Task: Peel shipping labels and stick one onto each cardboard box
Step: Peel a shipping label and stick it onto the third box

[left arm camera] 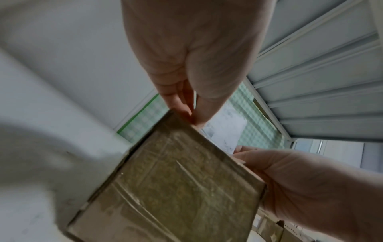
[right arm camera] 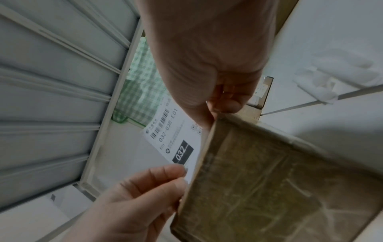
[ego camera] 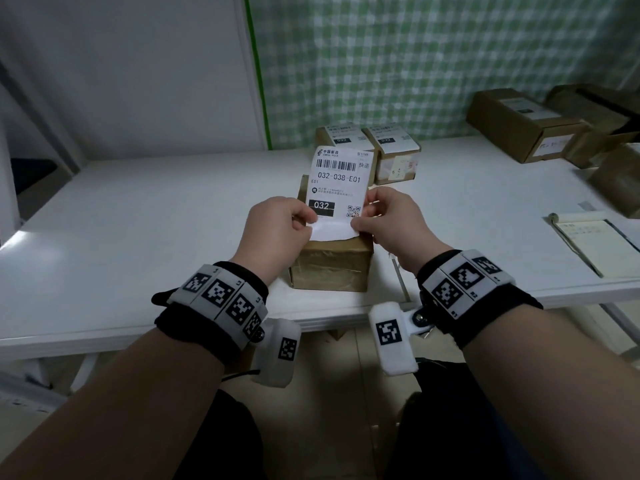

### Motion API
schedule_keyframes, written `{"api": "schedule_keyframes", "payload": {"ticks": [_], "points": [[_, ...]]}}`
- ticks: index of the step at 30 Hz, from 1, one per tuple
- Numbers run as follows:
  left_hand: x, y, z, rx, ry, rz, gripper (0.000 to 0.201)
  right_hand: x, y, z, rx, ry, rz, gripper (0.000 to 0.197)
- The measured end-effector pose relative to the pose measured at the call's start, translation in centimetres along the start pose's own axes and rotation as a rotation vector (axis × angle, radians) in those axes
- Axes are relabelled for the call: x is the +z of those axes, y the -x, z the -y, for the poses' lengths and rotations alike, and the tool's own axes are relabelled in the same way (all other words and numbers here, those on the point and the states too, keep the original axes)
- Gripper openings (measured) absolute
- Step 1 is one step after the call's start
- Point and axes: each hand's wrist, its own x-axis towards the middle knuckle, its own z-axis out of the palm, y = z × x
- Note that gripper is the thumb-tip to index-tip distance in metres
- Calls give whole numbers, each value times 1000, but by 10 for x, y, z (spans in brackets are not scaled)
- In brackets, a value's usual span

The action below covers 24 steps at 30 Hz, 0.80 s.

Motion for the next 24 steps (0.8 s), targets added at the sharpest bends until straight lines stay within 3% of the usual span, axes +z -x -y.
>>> {"api": "schedule_keyframes", "payload": {"ticks": [3, 8, 14, 16, 20, 24], "points": [[2, 1, 0, 23, -65, 28, 21, 1, 1, -3, -50, 52, -30, 26], [4, 2, -2, -63, -73, 81, 18, 0, 4, -5, -63, 11, -27, 30], [3, 1, -2, -171, -133, 171, 34, 1, 13, 2, 33, -131, 104, 23], [0, 2, -1, -195, -159, 166, 47, 4, 16, 6, 79, -219, 186, 21], [-4, 6, -4, -249, -219, 189, 91, 12, 22, 16, 144, -273, 292, 18], [-6, 4, 1, -259, -225, 247, 107, 15, 25, 22, 147, -259, 322, 25]]}}
